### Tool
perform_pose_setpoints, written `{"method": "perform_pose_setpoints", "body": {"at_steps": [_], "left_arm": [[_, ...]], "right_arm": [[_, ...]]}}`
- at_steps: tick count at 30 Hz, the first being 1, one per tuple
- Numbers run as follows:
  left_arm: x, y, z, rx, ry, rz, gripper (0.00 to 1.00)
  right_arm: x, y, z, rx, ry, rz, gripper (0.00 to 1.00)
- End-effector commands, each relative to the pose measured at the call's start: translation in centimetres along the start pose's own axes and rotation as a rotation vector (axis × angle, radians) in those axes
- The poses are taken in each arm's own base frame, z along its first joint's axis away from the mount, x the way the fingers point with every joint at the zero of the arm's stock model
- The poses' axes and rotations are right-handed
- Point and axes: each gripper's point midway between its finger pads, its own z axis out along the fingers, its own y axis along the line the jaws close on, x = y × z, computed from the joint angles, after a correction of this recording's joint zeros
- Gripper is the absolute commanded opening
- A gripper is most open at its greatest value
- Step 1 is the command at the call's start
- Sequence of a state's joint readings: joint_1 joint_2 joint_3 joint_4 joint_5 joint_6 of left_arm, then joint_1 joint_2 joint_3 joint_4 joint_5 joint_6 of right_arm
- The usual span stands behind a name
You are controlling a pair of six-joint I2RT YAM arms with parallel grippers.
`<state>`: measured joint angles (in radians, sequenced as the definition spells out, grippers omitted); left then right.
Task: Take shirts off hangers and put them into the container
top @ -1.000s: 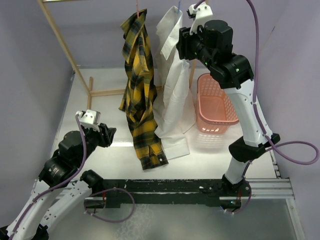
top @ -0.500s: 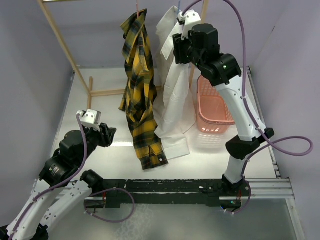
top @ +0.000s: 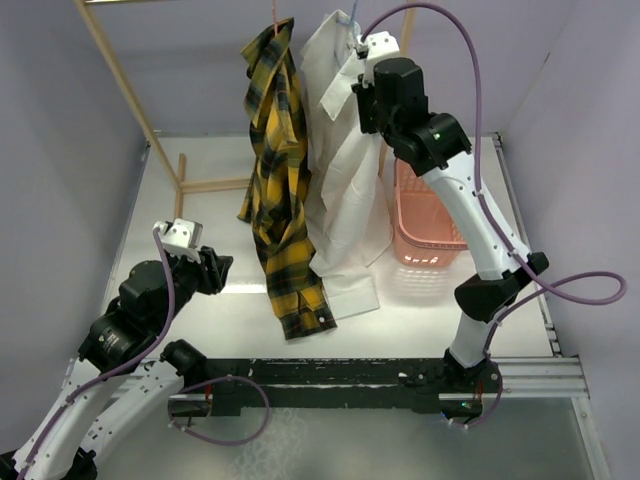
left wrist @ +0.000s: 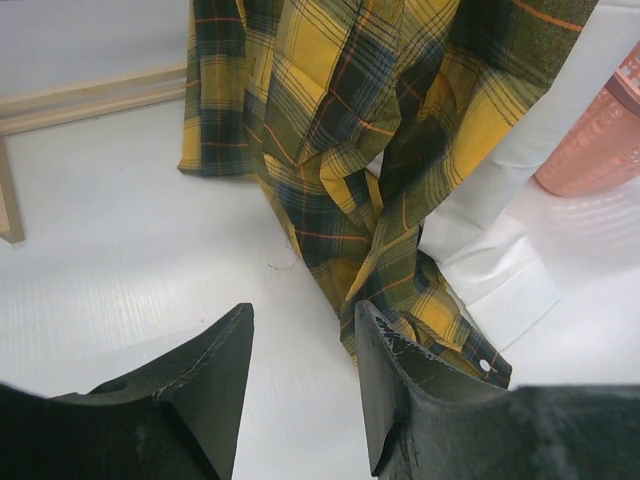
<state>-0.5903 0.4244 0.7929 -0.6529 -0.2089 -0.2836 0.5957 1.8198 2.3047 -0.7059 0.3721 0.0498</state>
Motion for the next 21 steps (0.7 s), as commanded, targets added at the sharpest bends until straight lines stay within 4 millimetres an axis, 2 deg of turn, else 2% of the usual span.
{"method": "perform_pose_setpoints", "body": {"at_steps": [1, 5, 12, 15, 21], "left_arm": [[-0.7, -0.2, 0.2, 0.006, -0.025, 0.011, 0.49], [-0.7, -0.3, 0.2, 0.013, -0.022, 0.016, 0.50], [-1.0, -1.4, -0.1, 0.086, -0.042, 0.045, 0.57], [-1.2, -1.5, -0.4, 0.101, -0.062, 0.057, 0.59], [-2.0, -1.6, -1.1, 0.114, -0.107, 0.071, 0.63]], "right_arm": [[-5.8, -3.7, -3.5, 0.141, -0.214, 0.060, 0.00], [-7.5, -5.0, -4.3, 0.197, -0.280, 0.055, 0.00], [-10.0, -5.9, -6.6, 0.207, -0.358, 0.074, 0.00], [-9.5, -5.7, -7.9, 0.173, -0.336, 0.078, 0.00], [-5.9, -4.3, -11.2, 0.030, -0.234, 0.097, 0.00]]}}
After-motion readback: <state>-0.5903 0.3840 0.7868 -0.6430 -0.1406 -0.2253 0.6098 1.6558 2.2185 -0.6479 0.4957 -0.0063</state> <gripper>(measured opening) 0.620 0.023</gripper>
